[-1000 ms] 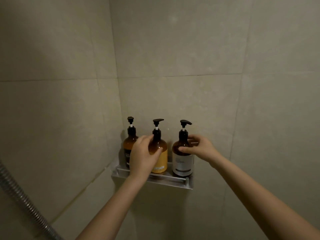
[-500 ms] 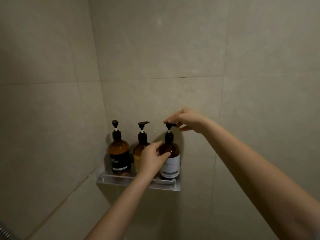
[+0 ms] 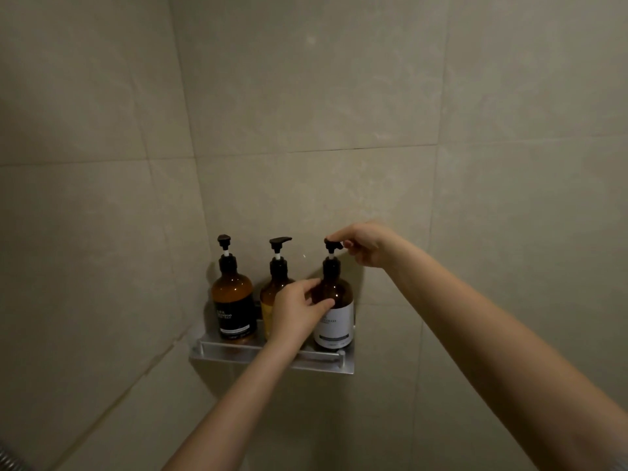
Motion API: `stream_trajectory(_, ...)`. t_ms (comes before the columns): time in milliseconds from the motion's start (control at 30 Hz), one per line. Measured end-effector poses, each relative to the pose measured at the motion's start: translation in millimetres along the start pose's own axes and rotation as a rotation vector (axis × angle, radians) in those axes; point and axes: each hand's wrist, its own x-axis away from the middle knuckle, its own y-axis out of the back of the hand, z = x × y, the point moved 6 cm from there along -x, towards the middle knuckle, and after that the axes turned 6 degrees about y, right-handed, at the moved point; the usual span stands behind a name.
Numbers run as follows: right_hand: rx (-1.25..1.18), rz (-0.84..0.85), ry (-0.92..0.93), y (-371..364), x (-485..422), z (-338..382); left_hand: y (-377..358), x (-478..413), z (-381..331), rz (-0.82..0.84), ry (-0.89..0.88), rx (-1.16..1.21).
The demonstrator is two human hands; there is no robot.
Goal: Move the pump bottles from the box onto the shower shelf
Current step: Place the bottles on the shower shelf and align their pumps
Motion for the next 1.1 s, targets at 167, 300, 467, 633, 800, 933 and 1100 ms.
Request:
stream_trajectory(167,-0.071,-0.074,0.103,-2.9,5.4,-4.0,0.3,0.9,-1.4,0.008,-0.002,0.001)
stream_trajectory(300,0.022,0.024,0.140,-2.7,15.5,2.9,0.0,-0.4,-2.5,0.013,0.000,-0.013)
stream_trajectory(467,-0.060,0.100,0.079,-8.8,18.3,4.4,1.2,-2.0,-1.8,0.017,-0.002,-0.031)
stream_trajectory(633,-0.054,0.028,0.029,-10.8,20.8,3.0,1.2,-1.8,-1.9,0.027,-0.007,-0.022)
stream_trajectory(800,-0.054,-0.025,0.031,-10.9,21.3,1.0,0.7,-2.3,-1.4,0.028,-0.012,-0.022)
stream_trajectory(933,-0.031,-0.052,0.048,-10.9,24.0,2.3,0.9,0.7,-2.4,0.041,-0.029,0.001)
stream_trajectory(1100,0.197,-0.179,0.229,1.3,31.3,30.0,29.6,12.8,3.5,-0.150,-0.128,0.039)
